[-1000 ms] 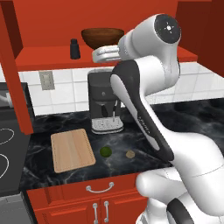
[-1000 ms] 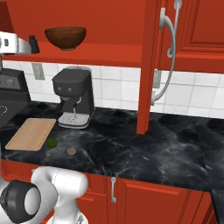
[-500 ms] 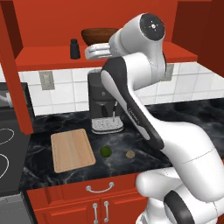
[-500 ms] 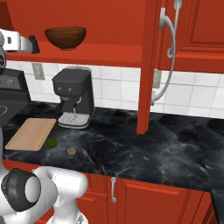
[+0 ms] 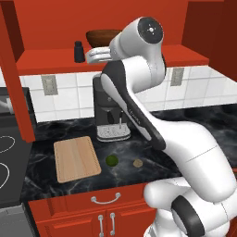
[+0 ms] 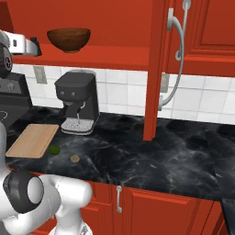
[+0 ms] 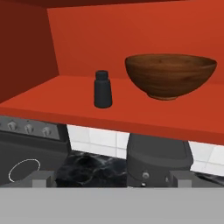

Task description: Open the cabinet. Place the bowl and condiment on the counter. Then place the lime and garlic on the cutting board.

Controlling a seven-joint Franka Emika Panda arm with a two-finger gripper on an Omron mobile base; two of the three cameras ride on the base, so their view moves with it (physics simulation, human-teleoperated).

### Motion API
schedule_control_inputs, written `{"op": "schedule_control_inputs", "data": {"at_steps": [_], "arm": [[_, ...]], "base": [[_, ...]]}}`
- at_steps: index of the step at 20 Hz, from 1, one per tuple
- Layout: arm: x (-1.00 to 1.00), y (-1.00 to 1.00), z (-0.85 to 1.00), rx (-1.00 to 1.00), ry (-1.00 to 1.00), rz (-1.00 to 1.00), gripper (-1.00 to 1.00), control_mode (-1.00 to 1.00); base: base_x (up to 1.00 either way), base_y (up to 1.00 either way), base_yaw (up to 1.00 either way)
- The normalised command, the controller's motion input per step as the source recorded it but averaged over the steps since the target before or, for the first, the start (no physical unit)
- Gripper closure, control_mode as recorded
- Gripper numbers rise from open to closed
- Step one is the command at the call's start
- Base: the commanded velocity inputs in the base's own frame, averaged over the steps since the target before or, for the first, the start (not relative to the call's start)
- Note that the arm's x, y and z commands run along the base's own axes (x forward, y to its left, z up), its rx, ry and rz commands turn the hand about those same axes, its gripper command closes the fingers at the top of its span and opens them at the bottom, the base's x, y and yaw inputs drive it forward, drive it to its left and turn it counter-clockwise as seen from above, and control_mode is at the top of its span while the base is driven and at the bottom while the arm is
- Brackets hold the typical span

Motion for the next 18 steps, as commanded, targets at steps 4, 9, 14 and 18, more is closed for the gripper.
{"op": "schedule_control_inputs", "data": {"at_steps": [4, 9, 14, 18], "arm": [[0.27, 0.09, -0.09, 0.0, 0.0, 0.0, -1.0, -1.0], [0.25, 0.15, 0.0, 0.0, 0.0, 0.0, -1.0, -1.0], [0.25, 0.18, 0.0, 0.0, 0.0, 0.0, -1.0, -1.0], [0.21, 0.13, -0.08, 0.0, 0.0, 0.0, -1.0, -1.0]], "base": [[0.0, 0.0, 0.0], [0.0, 0.0, 0.0], [0.0, 0.0, 0.0], [0.0, 0.0, 0.0]]}}
